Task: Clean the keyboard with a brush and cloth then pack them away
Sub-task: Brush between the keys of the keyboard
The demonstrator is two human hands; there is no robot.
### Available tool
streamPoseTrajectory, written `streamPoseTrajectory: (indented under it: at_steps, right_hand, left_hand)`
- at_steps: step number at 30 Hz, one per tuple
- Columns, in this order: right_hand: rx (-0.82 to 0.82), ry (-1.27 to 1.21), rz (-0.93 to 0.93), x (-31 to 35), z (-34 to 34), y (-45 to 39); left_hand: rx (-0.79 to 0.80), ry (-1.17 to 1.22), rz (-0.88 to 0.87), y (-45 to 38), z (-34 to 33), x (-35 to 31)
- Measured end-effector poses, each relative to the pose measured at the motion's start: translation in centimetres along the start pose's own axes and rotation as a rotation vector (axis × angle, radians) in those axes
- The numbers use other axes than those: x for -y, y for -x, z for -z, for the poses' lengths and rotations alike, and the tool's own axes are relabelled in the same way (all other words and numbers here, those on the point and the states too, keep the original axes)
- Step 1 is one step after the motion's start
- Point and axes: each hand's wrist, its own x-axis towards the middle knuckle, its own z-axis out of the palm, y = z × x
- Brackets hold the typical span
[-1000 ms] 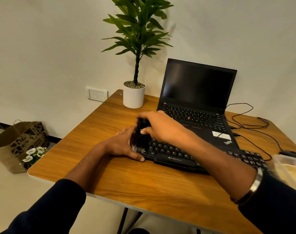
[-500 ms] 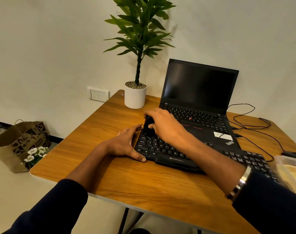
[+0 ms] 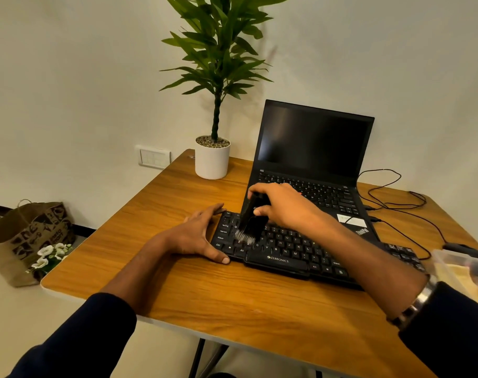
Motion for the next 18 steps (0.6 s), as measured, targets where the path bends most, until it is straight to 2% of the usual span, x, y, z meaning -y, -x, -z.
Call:
streamPoseTrajectory:
  at_steps: [4,7,13,18]
  right_hand:
    - [-0.197,0.132,0.032,-1.8,-0.4,-1.0]
    - [-0.238,0.156,0.059,-2.5,-0.3,-0.8]
    - [-0.092,0.2,0.091,-1.6,-0.2,2.0]
    - [0.125,0.093,0.041,-0.7,2.2,5.2]
  left_hand:
    - [-0.002,-0.004,0.005,-0.1,0.0,0.1]
    - [-0.001,0.001,0.014,-0.1,0.0,0.1]
    - [0.005,0.004,0.008,-0.1,0.1,0.2]
    - [0.011,0.006,0.014,-0.2,0.1,0.2]
